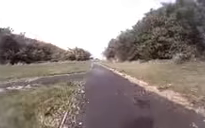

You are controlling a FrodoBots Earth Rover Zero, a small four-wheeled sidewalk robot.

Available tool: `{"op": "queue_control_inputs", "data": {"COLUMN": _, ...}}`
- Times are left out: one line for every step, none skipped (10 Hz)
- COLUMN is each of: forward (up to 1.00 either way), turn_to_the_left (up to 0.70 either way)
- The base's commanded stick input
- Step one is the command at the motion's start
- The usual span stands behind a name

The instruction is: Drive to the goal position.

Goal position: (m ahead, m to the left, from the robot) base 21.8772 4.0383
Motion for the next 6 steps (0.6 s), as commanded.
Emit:
{"op": "queue_control_inputs", "data": {"forward": 1.00, "turn_to_the_left": 0.00}}
{"op": "queue_control_inputs", "data": {"forward": 1.00, "turn_to_the_left": 0.00}}
{"op": "queue_control_inputs", "data": {"forward": 1.00, "turn_to_the_left": 0.00}}
{"op": "queue_control_inputs", "data": {"forward": 1.00, "turn_to_the_left": 0.00}}
{"op": "queue_control_inputs", "data": {"forward": 1.00, "turn_to_the_left": 0.00}}
{"op": "queue_control_inputs", "data": {"forward": 1.00, "turn_to_the_left": 0.00}}
